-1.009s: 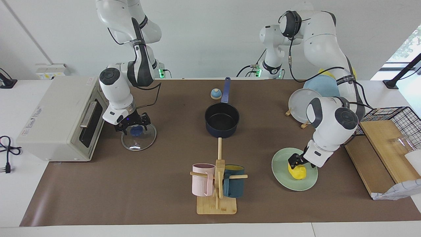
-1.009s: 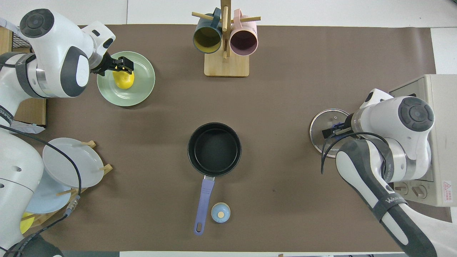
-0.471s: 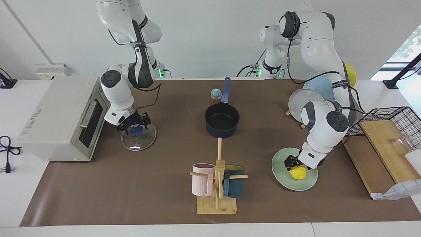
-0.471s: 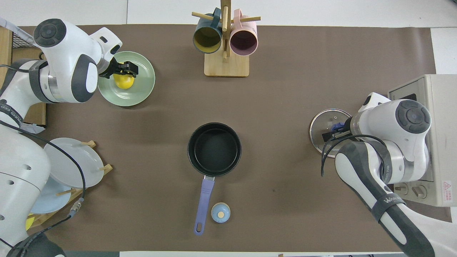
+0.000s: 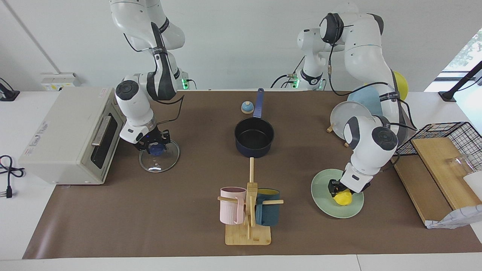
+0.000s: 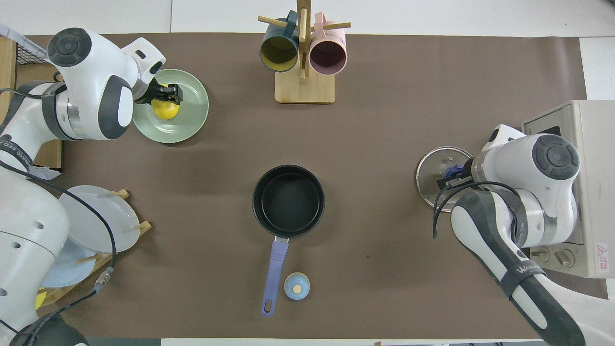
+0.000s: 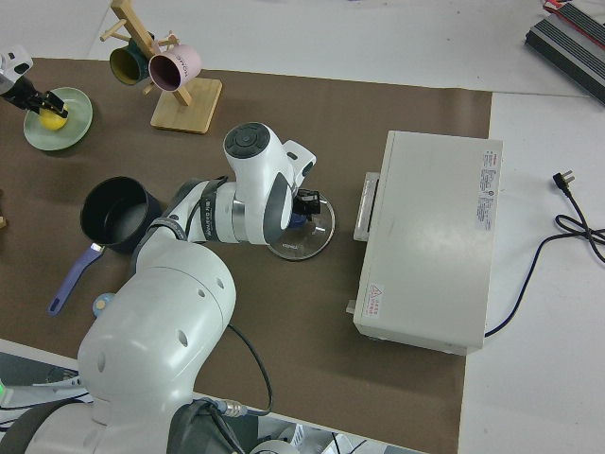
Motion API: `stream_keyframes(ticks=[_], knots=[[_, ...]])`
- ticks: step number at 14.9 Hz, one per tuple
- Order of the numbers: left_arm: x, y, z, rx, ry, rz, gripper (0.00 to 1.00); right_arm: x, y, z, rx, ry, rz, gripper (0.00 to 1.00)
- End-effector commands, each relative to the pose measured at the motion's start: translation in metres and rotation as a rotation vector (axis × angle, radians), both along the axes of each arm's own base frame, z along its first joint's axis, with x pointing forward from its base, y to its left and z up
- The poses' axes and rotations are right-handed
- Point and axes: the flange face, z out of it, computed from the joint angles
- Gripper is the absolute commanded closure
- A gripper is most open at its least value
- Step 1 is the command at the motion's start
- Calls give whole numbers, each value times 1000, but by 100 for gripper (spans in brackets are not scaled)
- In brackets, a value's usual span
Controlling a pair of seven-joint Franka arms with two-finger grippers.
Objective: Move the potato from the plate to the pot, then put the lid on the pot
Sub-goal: 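Grasp the yellow potato with the left gripper while the right gripper grasps the lid, then carry the potato with the left gripper over the black saucepan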
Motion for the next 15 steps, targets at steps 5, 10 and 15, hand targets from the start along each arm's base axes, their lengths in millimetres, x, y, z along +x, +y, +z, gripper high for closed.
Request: stream_keyframes(ticks=[5,10,15], knots=[[-39,-32,133,-104,14,130,100,19,9,35,20,57,38,100],[-135,-114,199,-78,143,152,100,27,19,120,23,99,46,100],[-214,-199,158,-108,90,121,100,20,80,177,11,114,-27,100]])
